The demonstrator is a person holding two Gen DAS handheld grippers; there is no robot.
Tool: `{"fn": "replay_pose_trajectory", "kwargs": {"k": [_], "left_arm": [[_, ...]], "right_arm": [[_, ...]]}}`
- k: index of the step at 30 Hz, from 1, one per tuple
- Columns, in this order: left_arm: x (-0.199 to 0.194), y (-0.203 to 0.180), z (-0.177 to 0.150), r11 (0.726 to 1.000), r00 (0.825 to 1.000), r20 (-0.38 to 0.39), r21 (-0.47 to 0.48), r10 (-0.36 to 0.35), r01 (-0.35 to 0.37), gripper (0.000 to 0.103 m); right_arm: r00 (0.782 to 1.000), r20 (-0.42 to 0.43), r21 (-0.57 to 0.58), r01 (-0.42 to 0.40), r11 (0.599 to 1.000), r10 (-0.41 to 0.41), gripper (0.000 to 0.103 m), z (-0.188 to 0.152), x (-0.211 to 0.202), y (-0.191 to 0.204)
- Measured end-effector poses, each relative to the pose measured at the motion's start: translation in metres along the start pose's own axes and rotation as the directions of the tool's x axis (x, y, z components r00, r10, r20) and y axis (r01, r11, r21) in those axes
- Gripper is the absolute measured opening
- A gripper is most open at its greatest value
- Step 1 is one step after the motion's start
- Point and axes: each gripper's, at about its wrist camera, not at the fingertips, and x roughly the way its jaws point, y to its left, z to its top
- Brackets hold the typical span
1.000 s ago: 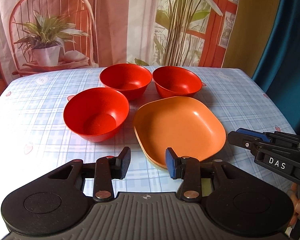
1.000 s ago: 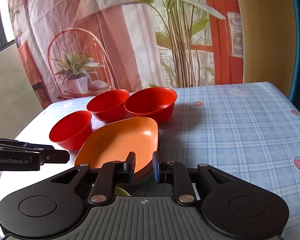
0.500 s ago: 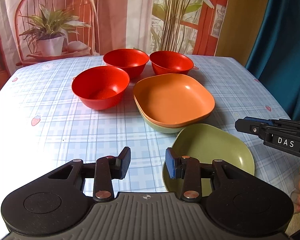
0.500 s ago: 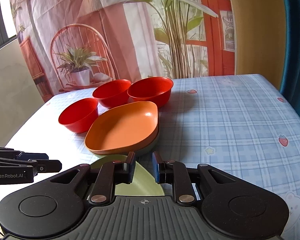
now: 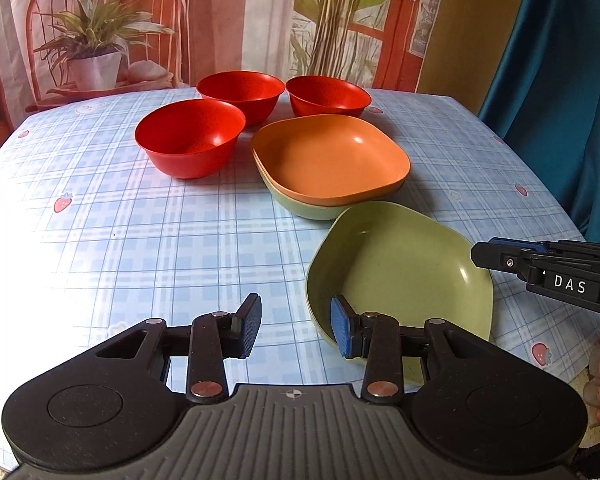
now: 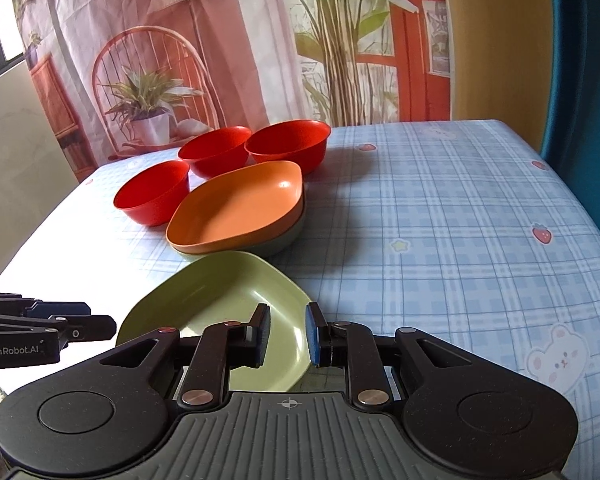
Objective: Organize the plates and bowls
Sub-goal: 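Grasp the rim of the second olive-green plate with both grippers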
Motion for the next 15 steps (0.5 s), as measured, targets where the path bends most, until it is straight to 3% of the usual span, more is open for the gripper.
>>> {"fn": "replay_pose_trajectory", "kwargs": {"k": [7, 15], "left_arm": [[0.012, 0.003, -0.007, 0.999, 0.999, -0.029, -0.028, -0.024, 0.023, 0.040], [0.021, 0.002, -0.009, 0.998, 0.998, -0.041, -0.032, -0.049, 0.048, 0.040]], "right_arm": [[0.999, -0.006, 0.031, 0.034, 0.999, -0.034, 0.019, -0.003, 0.008, -0.011], [1.000, -0.028, 0.038, 0.012, 0.999, -0.011, 0.019, -0.006, 0.024, -0.016]]}}
